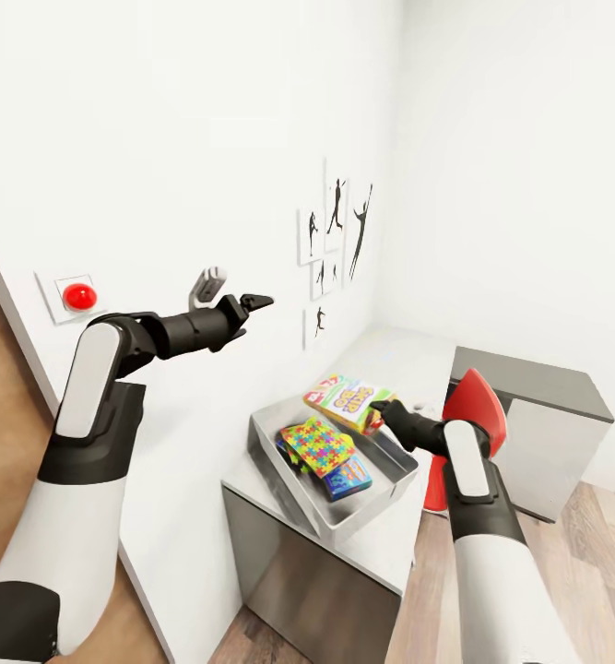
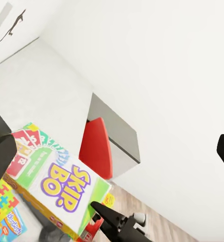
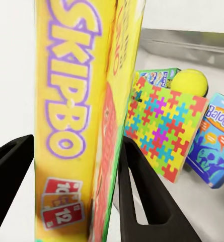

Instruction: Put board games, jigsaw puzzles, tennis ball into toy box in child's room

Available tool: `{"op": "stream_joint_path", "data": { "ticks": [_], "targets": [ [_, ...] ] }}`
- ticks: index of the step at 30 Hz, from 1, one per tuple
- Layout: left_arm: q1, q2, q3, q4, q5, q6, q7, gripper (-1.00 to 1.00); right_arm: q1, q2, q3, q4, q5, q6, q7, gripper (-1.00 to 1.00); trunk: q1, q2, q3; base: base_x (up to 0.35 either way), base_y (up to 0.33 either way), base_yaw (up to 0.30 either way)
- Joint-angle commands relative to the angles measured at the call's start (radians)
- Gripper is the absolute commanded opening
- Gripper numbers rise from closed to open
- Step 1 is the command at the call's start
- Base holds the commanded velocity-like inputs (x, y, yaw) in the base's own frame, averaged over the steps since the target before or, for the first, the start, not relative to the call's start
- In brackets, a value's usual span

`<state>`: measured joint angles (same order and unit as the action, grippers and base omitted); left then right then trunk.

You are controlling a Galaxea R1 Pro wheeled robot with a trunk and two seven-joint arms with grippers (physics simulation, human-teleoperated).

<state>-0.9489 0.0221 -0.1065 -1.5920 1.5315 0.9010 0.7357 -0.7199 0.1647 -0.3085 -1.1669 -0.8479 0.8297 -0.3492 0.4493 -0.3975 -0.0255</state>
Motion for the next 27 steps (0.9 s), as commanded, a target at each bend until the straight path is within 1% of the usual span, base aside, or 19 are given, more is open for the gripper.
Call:
{"op": "stream_joint_path", "data": {
  "ticks": [1, 3, 4, 7, 10, 15, 18, 27],
  "targets": [
    [-0.002, -0.001, -0.001, 0.000, 0.010, -0.001, 0.010, 1.00, -0.012, 0.002, -0.002, 0.027, -0.010, -0.009, -0.010, -1.00, 0.001, -0.003, -0.002, 0.000, 0.000, 0.000],
    [-0.004, -0.005, -0.001, 0.001, 0.010, -0.001, 0.010, 1.00, -0.030, 0.002, -0.002, 0.078, -0.009, -0.033, -0.010, -1.00, 0.001, -0.003, -0.002, 0.000, 0.000, 0.000],
    [-0.004, -0.005, -0.001, 0.001, 0.010, -0.001, 0.010, 1.00, -0.030, 0.002, -0.002, 0.078, -0.009, -0.033, -0.010, -1.00, 0.001, -0.003, -0.002, 0.000, 0.000, 0.000],
    [-0.006, -0.011, -0.001, 0.003, 0.010, 0.000, 0.011, 1.00, -0.048, 0.004, -0.002, 0.136, -0.009, -0.061, -0.010, -1.00, 0.001, -0.003, -0.002, 0.000, 0.000, 0.000],
    [-0.007, -0.015, -0.001, 0.005, 0.009, 0.000, 0.011, 1.00, -0.055, 0.006, -0.002, 0.160, -0.009, -0.073, -0.010, -1.00, 0.001, -0.003, -0.002, 0.000, 0.000, 0.000],
    [-0.008, -0.019, -0.001, 0.010, 0.008, 0.000, 0.011, 1.00, -0.061, 0.008, -0.002, 0.181, -0.010, -0.090, -0.008, -1.00, 0.001, -0.003, -0.002, 0.000, 0.000, 0.000],
    [-0.008, -0.020, -0.001, 0.012, 0.008, 0.000, 0.011, 1.00, -0.064, 0.009, -0.002, 0.193, -0.010, -0.113, -0.010, -1.00, 0.001, -0.003, -0.002, 0.000, 0.000, 0.000],
    [-0.008, -0.022, -0.001, 0.014, 0.007, 0.000, 0.011, 1.00, -0.066, 0.010, -0.001, 0.207, -0.011, -0.148, -0.011, -1.00, 0.001, -0.003, -0.002, 0.000, 0.000, 0.000]
  ]
}}
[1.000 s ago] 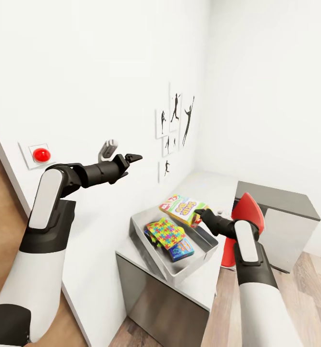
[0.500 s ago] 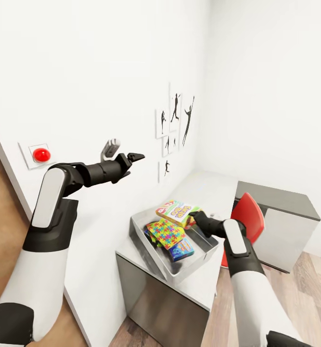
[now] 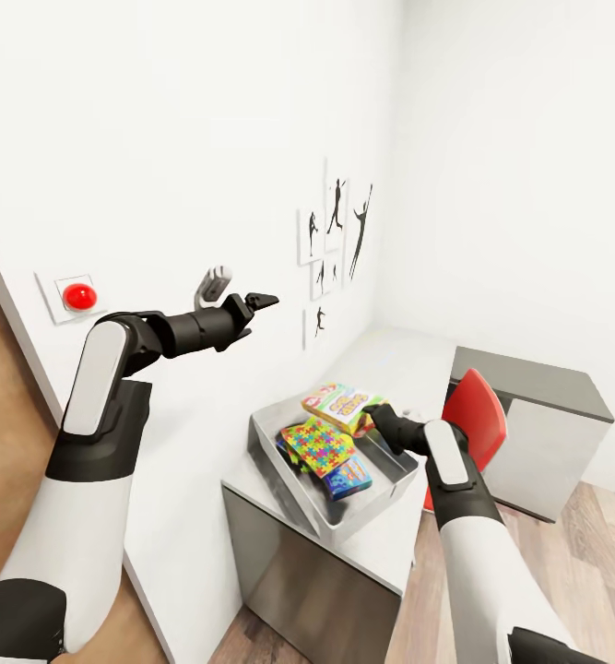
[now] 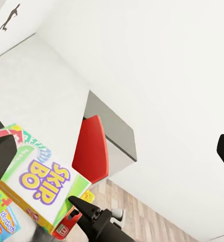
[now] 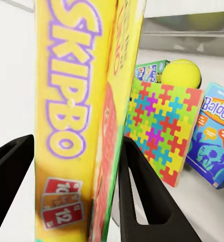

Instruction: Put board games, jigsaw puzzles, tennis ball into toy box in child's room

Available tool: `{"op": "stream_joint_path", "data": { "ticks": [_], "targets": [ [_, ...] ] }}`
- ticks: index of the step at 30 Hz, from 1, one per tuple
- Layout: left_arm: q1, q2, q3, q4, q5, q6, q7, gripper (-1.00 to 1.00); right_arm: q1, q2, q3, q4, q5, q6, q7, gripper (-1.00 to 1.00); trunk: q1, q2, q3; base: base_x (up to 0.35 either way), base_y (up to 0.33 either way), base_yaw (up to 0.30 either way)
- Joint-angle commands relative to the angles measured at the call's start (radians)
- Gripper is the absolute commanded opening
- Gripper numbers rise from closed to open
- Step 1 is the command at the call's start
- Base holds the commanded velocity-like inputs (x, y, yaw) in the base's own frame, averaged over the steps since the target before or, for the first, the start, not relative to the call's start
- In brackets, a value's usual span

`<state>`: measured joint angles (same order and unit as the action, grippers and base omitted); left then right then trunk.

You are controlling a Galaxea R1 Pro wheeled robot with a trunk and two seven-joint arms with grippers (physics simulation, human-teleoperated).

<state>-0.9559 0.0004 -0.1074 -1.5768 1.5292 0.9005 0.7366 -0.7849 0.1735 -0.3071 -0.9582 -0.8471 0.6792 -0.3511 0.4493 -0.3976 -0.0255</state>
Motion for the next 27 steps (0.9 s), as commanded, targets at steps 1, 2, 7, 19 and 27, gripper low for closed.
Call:
{"op": "stream_joint_path", "data": {
  "ticks": [1, 2, 7, 19, 27],
  "targets": [
    [-0.001, 0.000, 0.000, -0.001, 0.010, 0.000, 0.010, 1.00, -0.001, 0.001, -0.003, 0.005, -0.012, -0.003, -0.010, -1.00, 0.001, -0.002, -0.002, 0.000, 0.000, 0.000],
    [-0.001, 0.000, 0.000, -0.001, 0.009, 0.000, 0.010, 1.00, -0.002, 0.001, -0.003, 0.012, -0.012, -0.007, -0.010, -1.00, 0.001, -0.002, -0.002, 0.000, 0.000, 0.000],
    [-0.001, 0.000, 0.000, 0.000, 0.009, 0.000, 0.010, 1.00, -0.012, 0.001, -0.003, 0.049, -0.013, -0.022, -0.010, -1.00, 0.001, -0.002, -0.003, 0.000, 0.000, 0.000],
    [-0.001, 0.000, 0.000, 0.000, 0.009, 0.000, 0.010, 1.00, -0.070, 0.001, -0.003, 0.186, -0.015, -0.073, -0.009, -1.00, 0.001, -0.002, -0.016, 0.000, 0.000, 0.000],
    [-0.001, 0.000, 0.000, 0.000, 0.009, 0.000, 0.010, 1.00, -0.095, 0.001, -0.003, 0.247, -0.016, -0.104, -0.008, -1.00, 0.001, -0.002, -0.028, 0.000, 0.000, 0.000]
  ]
}}
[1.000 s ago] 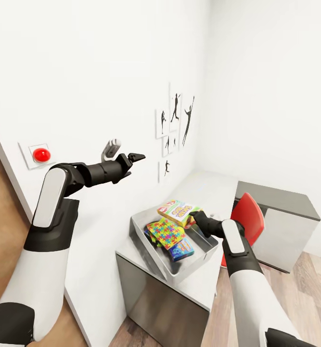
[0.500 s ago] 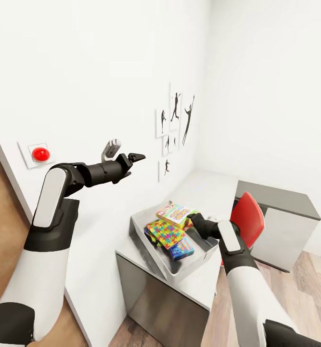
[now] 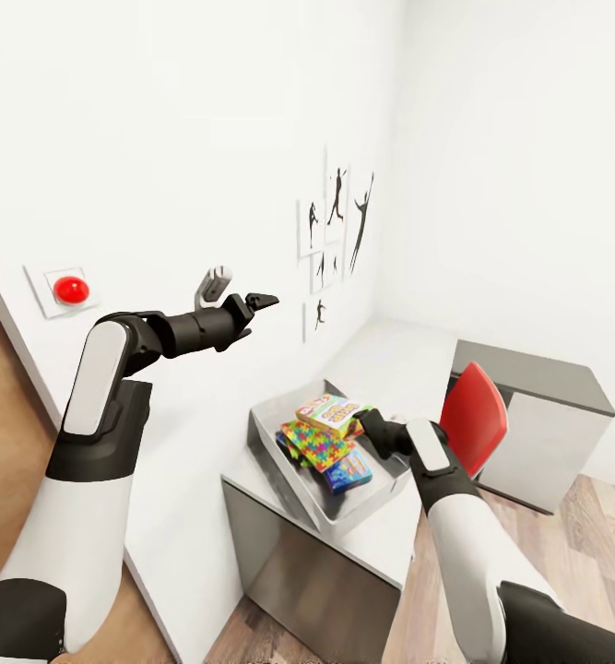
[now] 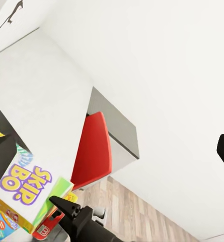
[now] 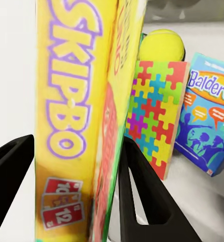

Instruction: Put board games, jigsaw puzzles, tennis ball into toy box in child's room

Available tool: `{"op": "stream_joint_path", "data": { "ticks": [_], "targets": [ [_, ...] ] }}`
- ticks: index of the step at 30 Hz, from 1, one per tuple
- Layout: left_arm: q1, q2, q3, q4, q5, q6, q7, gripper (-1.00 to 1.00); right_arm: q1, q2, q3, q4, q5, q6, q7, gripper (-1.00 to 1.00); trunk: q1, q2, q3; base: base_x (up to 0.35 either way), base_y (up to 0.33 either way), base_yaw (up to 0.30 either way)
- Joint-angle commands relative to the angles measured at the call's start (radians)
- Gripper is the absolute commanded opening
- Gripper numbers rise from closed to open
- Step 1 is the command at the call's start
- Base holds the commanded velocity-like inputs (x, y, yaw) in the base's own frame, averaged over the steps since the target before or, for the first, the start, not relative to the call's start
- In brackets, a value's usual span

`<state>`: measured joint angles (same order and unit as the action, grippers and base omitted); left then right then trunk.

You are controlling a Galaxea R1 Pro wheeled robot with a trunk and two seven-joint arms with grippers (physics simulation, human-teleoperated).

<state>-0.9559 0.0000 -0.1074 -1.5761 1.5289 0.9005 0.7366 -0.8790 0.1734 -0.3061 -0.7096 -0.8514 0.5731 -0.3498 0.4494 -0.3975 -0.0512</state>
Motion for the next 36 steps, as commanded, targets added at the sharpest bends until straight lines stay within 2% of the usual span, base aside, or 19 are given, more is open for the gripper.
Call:
{"op": "stream_joint_path", "data": {
  "ticks": [1, 24, 36],
  "targets": [
    [-0.001, 0.000, 0.000, -0.001, 0.010, 0.001, 0.010, 1.00, -0.003, 0.001, -0.004, 0.003, -0.012, 0.000, -0.009, -1.00, 0.001, -0.003, -0.004, 0.000, 0.000, 0.000],
    [-0.003, -0.012, 0.000, 0.006, 0.010, 0.000, 0.010, 1.00, -0.027, 0.001, -0.004, 0.028, -0.012, -0.010, -0.007, -1.00, 0.001, -0.003, -0.041, 0.000, 0.000, 0.000],
    [-0.003, -0.014, 0.000, 0.008, 0.010, 0.000, 0.010, 1.00, -0.039, 0.001, -0.004, 0.030, -0.013, -0.009, 0.015, -1.00, 0.001, -0.003, -0.061, 0.000, 0.000, 0.000]
  ]
}}
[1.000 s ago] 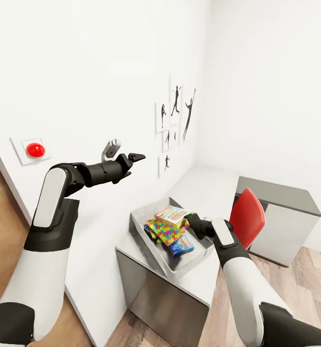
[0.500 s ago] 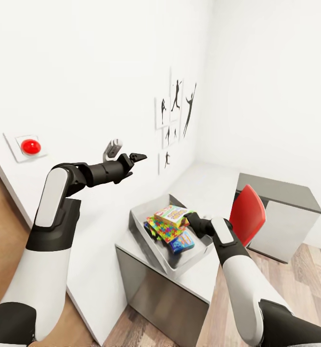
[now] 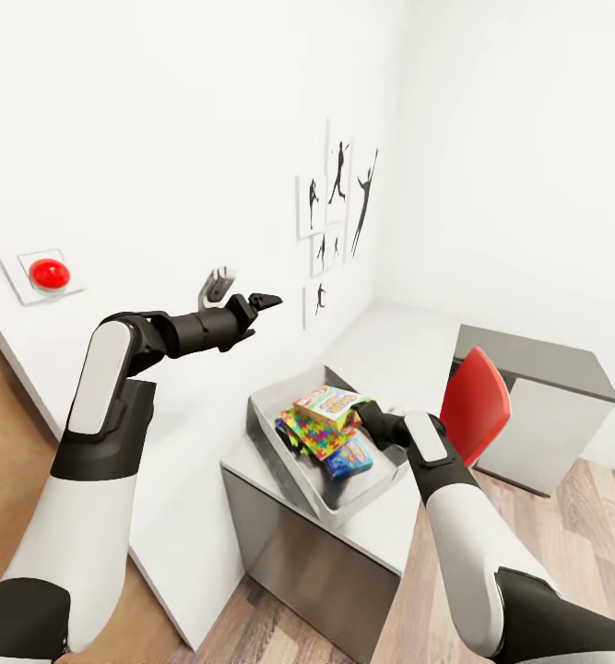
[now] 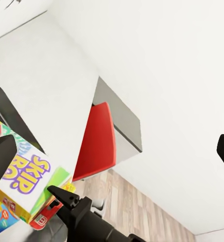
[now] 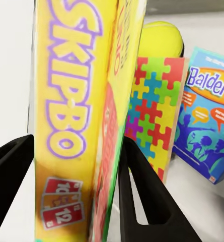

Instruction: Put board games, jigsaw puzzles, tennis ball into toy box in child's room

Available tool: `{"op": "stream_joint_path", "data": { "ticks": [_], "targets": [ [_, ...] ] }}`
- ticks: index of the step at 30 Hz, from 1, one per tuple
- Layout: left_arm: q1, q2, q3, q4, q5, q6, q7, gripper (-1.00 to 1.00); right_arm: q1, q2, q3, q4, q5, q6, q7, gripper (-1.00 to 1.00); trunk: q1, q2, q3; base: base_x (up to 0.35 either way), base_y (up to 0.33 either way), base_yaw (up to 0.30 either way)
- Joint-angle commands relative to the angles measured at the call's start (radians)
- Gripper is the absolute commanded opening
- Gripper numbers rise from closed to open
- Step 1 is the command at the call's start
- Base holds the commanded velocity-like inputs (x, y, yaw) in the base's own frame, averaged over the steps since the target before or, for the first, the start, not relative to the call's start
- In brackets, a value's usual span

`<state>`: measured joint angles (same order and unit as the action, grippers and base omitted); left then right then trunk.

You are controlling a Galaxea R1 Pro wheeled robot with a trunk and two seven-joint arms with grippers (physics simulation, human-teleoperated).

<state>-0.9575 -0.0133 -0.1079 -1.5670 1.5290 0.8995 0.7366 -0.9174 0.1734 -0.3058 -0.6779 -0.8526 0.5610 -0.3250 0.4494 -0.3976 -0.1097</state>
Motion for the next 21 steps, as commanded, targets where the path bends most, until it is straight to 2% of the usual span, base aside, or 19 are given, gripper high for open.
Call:
{"op": "stream_joint_path", "data": {
  "ticks": [1, 6, 10, 21],
  "targets": [
    [-0.001, 0.000, 0.000, 0.000, 0.010, 0.001, 0.010, 1.00, -0.004, 0.001, -0.004, -0.002, -0.012, 0.003, 0.001, -1.00, 0.001, -0.002, -0.004, 0.000, 0.000, 0.000],
    [-0.002, 0.000, 0.001, 0.002, 0.010, 0.001, 0.010, 1.00, -0.011, 0.001, -0.004, -0.001, -0.010, 0.001, 0.076, -1.00, 0.001, -0.002, -0.012, 0.000, 0.000, 0.000],
    [-0.004, 0.000, 0.000, 0.004, 0.010, 0.001, 0.010, 1.00, -0.013, 0.001, -0.004, 0.001, -0.009, 0.001, 0.104, -1.00, 0.001, -0.002, -0.019, 0.000, 0.000, 0.000],
    [-0.006, 0.000, 0.000, 0.005, 0.010, 0.001, 0.010, 1.00, -0.015, 0.001, -0.004, 0.003, -0.008, 0.000, 0.131, -1.00, 0.001, -0.002, -0.037, 0.000, 0.000, 0.000]
  ]
}}
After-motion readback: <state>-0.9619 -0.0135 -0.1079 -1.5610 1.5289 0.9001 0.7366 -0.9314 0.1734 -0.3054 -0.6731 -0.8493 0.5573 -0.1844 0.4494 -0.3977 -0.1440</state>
